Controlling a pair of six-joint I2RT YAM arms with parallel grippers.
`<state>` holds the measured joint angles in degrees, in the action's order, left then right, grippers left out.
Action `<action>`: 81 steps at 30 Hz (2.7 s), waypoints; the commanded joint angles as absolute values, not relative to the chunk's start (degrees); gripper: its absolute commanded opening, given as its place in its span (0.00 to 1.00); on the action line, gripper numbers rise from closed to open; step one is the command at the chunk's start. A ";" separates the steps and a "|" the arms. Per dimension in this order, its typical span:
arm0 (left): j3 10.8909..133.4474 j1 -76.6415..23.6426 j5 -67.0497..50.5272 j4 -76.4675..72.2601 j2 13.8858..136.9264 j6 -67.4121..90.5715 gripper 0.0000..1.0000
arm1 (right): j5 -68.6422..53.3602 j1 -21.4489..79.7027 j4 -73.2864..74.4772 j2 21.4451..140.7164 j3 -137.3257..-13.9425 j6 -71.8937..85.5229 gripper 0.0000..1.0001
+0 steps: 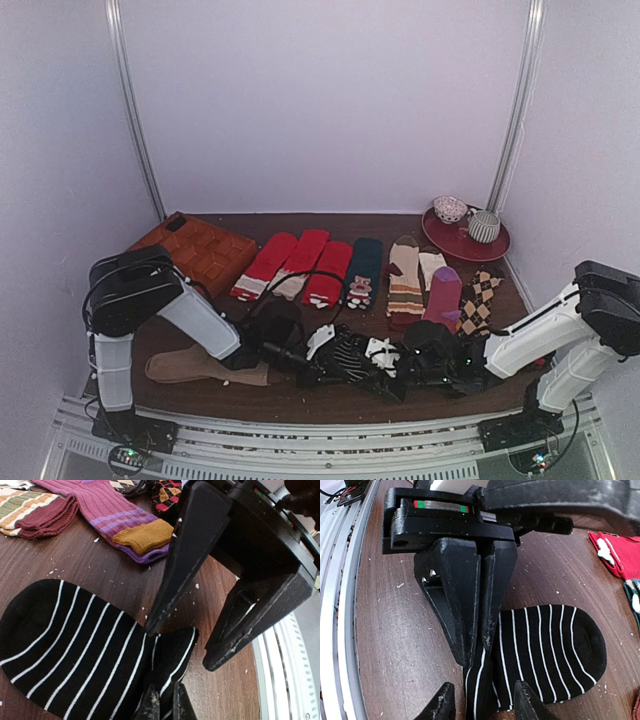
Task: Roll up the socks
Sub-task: Roll the sock at the center of the board.
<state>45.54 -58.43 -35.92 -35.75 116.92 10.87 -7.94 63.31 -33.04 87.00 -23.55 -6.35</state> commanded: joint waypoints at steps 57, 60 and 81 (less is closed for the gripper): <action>32.11 -60.82 -21.40 -55.32 107.73 0.91 0.48 | -28.22 51.59 -20.57 103.37 -28.82 11.45 0.06; 32.15 -60.82 -20.96 -56.60 107.70 0.75 0.59 | -28.20 51.53 -20.33 103.62 -29.14 11.19 0.06; 38.28 -60.82 -25.42 -50.92 113.18 -3.85 0.62 | -28.83 51.40 -19.99 104.34 -29.12 10.85 0.06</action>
